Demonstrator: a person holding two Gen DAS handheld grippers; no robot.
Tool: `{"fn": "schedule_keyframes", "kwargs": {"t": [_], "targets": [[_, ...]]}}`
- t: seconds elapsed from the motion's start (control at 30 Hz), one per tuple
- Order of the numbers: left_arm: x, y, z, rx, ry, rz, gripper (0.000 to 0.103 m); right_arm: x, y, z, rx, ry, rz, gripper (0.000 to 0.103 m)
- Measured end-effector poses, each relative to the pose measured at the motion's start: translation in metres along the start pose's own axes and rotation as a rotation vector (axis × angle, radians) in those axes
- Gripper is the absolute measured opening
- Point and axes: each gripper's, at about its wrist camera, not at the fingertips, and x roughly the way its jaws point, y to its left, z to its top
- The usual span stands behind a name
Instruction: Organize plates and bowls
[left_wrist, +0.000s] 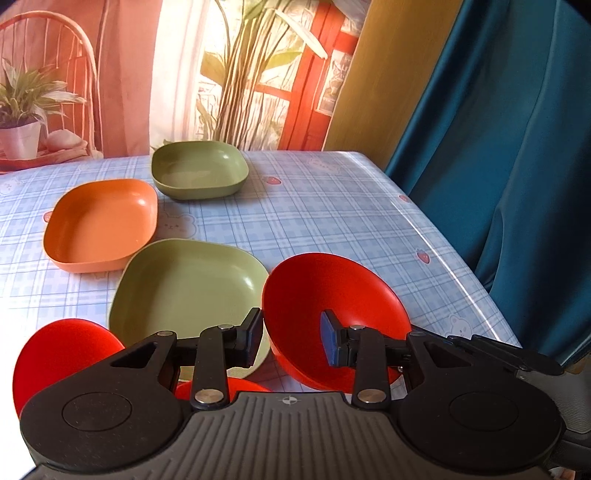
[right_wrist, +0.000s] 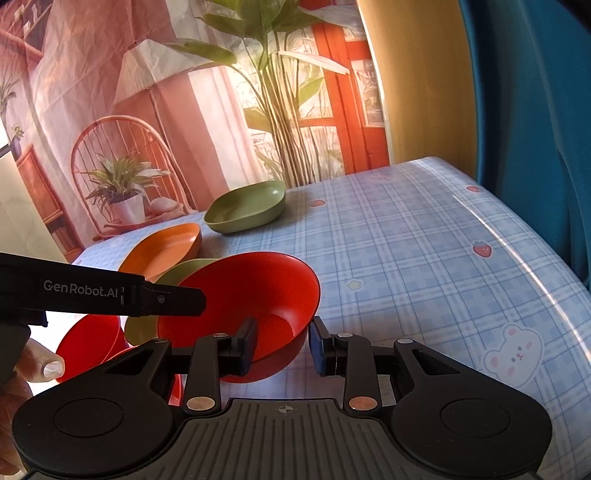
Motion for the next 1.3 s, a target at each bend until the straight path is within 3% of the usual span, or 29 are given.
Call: {"fn": "schedule_keyframes", "kwargs": {"t": [0.2, 0.37, 0.67, 1.13, 1.3], "targets": [[-0.040, 0.032, 0.003, -0.068, -0.080, 0.006, 0.036, 0.004, 0.039, 0.018, -0.087, -0.005, 0.066, 0.028], [-0.072, 0.064, -0.004, -0.128, -0.147, 0.058, 0.037, 0.020, 0.085, 0.026, -0.180, 0.016, 0.143, 0.029], [-0.096, 0.116, -0.030, -0.269, -0.167, 0.163, 0.037, 0.054, 0.162, 0.015, -0.326, 0.091, 0.238, 0.030], [-0.090, 0.135, -0.058, -0.288, -0.113, 0.185, 0.037, 0.072, 0.176, -0.004, -0.379, 0.158, 0.217, 0.033], [-0.094, 0.131, -0.058, -0.284, -0.123, 0.212, 0.044, 0.067, 0.174, -0.006, -0.386, 0.149, 0.208, 0.036]]}}
